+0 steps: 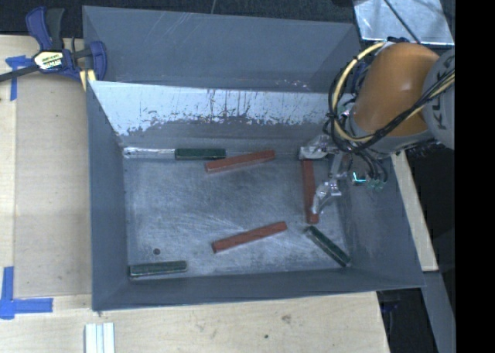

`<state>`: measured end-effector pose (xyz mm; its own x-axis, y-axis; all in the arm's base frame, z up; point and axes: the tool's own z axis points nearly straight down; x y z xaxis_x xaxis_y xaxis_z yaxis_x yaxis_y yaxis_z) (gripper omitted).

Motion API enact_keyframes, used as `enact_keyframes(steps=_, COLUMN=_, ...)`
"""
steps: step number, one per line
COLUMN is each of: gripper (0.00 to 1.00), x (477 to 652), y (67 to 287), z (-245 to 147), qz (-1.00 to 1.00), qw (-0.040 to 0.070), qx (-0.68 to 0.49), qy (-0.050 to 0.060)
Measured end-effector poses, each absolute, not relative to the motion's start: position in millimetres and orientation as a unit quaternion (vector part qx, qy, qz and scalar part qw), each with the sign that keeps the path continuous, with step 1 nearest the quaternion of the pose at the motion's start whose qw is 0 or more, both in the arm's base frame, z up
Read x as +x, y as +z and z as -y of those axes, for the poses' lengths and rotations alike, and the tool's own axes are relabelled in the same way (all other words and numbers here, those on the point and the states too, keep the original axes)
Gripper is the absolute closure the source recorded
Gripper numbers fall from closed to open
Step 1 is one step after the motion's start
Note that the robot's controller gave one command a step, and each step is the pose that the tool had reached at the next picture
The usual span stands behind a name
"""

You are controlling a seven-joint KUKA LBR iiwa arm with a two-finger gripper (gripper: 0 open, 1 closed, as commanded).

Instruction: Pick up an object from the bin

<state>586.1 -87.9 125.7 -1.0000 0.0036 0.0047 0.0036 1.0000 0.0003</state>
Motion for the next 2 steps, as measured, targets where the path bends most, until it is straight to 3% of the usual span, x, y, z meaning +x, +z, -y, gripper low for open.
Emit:
enact_keyframes(steps=1, gripper=0.0, x=588.2, y=130, z=88, qz=1.0, qw=-0.002, qx=-0.001, qy=0.0)
enact_keyframes(steps=2, gripper=0.0, x=582.2, y=109, z=71, qz=0.998, qw=-0.005, qx=0.055, qy=0.002)
